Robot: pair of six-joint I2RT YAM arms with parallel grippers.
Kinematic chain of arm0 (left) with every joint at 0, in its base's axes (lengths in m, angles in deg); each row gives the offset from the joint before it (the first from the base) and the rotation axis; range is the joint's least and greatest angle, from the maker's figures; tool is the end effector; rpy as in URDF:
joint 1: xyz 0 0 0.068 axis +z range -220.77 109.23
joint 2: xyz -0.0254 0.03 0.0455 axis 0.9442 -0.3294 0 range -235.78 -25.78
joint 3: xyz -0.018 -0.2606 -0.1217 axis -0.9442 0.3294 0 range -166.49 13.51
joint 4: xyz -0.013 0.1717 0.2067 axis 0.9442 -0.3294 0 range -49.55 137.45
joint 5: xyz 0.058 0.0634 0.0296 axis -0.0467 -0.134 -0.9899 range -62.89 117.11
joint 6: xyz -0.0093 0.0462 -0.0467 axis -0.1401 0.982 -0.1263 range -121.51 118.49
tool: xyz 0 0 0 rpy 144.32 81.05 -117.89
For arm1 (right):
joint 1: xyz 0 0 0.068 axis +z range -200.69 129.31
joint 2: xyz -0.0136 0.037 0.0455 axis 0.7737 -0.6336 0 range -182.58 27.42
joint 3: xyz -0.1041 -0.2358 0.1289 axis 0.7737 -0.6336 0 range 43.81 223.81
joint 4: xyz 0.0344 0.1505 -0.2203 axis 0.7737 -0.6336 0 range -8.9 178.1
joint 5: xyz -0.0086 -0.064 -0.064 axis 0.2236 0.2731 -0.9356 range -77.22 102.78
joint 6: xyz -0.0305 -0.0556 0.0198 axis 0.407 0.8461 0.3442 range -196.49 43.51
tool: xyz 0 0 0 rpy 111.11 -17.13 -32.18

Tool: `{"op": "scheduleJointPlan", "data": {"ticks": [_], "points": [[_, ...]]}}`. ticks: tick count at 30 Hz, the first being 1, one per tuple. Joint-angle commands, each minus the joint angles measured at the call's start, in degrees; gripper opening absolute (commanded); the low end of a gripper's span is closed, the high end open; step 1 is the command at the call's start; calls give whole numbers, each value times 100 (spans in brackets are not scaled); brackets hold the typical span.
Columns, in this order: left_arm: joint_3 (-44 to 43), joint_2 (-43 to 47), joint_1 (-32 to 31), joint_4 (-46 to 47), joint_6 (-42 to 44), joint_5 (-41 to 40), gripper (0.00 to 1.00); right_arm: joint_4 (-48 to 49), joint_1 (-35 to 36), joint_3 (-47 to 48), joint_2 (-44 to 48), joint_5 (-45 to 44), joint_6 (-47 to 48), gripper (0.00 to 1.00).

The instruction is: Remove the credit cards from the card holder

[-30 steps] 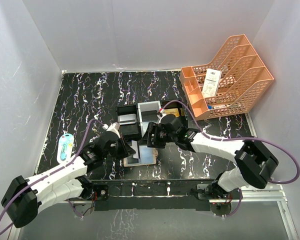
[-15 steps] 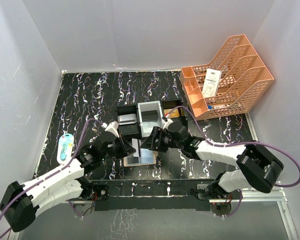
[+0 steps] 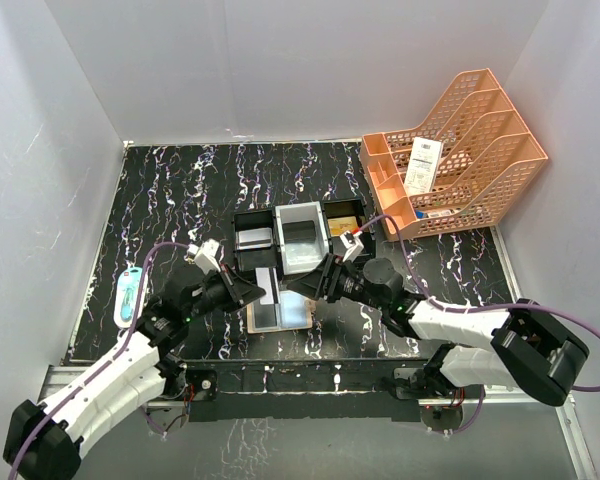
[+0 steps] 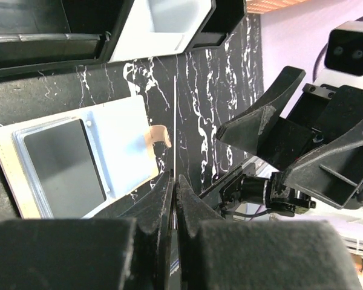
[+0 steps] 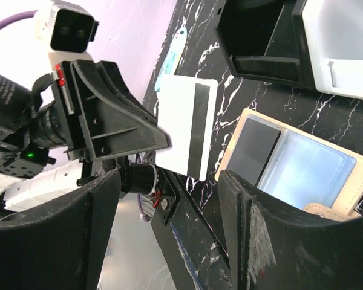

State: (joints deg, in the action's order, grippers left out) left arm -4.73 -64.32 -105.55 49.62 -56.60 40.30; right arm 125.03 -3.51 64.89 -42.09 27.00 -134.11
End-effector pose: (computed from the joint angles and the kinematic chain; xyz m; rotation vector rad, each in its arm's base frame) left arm 0.1395 -0.1115 0.2175 -0.1958 2.0846 -1.2388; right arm 0.1655 0.1976 0.2012 -0.0212 2.0430 1.4704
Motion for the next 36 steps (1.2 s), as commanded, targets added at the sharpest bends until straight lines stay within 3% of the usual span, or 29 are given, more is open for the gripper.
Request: {"op": "scheduleJointPlan", "data": {"ticks": [1,17,25,36], "points": [[264,233,345,799,-133,1078,0,1076,-7,-174,147,-65,-40,63],[262,186,363,1485,-134,1674,0,2151,-7,-194,-600,633,-381,54],[251,207,361,1459,-148,1734,0,2721,-7,-203,-862,780,-679,40],[256,92,361,1792,-291,1956,0,2899,-7,-192,-1083,936,-779,37]]}}
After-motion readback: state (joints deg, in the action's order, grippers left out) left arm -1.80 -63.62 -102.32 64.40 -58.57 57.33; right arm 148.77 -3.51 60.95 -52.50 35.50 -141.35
